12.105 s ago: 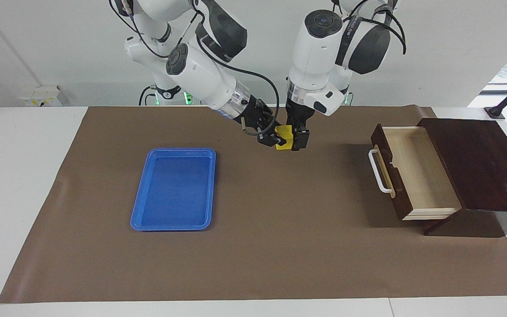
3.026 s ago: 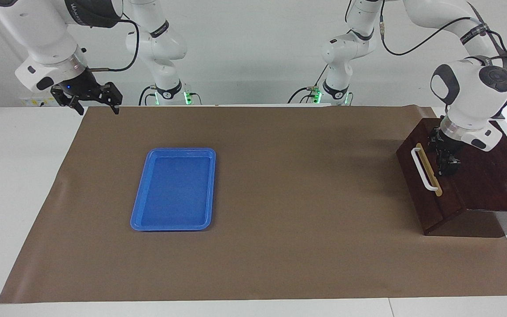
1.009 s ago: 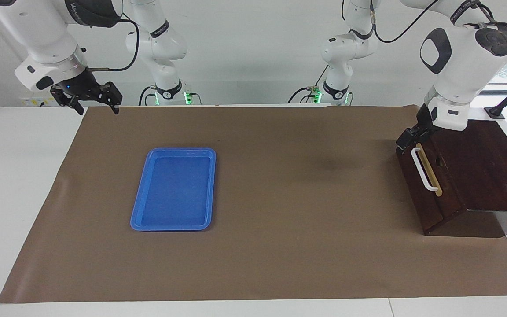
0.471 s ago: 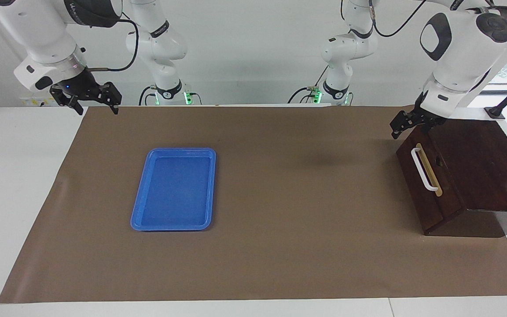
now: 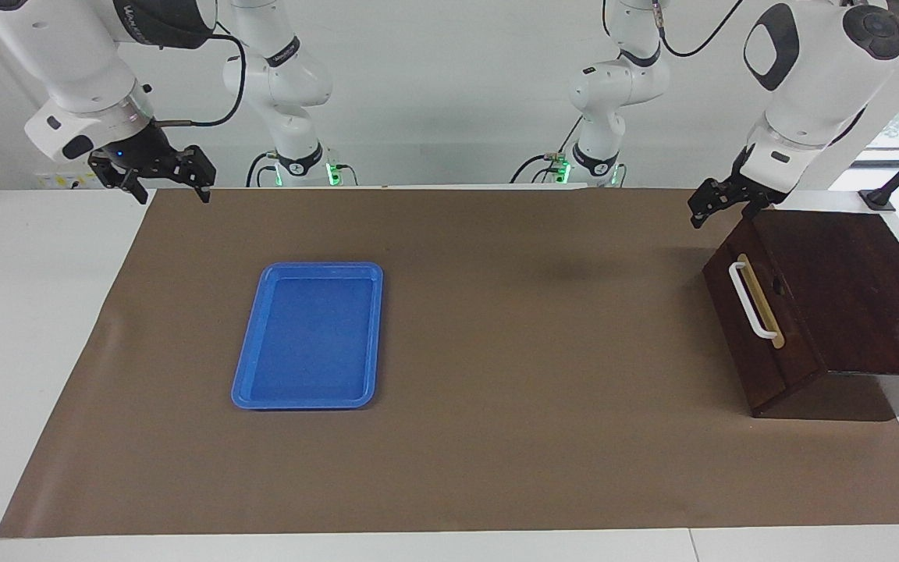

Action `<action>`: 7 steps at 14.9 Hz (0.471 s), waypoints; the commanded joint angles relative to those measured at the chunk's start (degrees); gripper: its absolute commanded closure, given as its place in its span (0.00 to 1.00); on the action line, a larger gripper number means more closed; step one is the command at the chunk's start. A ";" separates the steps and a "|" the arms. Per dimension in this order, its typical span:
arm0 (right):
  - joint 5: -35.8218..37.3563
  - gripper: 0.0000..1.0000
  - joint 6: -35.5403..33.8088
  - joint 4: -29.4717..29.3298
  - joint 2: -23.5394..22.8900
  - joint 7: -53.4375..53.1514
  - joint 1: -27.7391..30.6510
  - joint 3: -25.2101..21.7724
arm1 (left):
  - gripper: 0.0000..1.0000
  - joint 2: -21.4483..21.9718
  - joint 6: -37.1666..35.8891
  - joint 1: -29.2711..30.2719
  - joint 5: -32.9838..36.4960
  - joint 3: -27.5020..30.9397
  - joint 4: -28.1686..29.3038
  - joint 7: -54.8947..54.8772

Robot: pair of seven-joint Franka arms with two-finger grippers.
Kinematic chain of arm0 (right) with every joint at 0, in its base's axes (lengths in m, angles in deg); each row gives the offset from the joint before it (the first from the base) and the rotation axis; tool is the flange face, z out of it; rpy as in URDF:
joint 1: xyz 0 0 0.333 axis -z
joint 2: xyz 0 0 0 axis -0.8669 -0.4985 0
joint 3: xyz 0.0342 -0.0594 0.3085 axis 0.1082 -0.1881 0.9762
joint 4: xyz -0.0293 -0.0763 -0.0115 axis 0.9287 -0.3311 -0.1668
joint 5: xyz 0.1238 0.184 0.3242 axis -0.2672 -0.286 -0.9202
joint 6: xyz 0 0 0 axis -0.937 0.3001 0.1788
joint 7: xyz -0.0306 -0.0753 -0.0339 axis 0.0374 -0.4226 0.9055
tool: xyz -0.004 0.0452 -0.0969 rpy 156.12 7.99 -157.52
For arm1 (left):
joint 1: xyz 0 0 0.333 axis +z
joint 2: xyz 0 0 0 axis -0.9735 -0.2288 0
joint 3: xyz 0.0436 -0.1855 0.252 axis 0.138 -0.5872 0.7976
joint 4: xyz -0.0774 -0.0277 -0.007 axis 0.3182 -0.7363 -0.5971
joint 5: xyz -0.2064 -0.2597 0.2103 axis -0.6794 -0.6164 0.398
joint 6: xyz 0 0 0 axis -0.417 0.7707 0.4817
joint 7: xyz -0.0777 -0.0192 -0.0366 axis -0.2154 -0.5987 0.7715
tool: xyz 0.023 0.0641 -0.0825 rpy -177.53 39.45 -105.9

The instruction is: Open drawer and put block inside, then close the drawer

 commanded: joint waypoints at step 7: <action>0.14 0.00 1.43 0.75 0.25 -0.13 1.08 0.79 | 0.00 0.29 4.35 -0.40 -0.82 0.57 0.62 0.47</action>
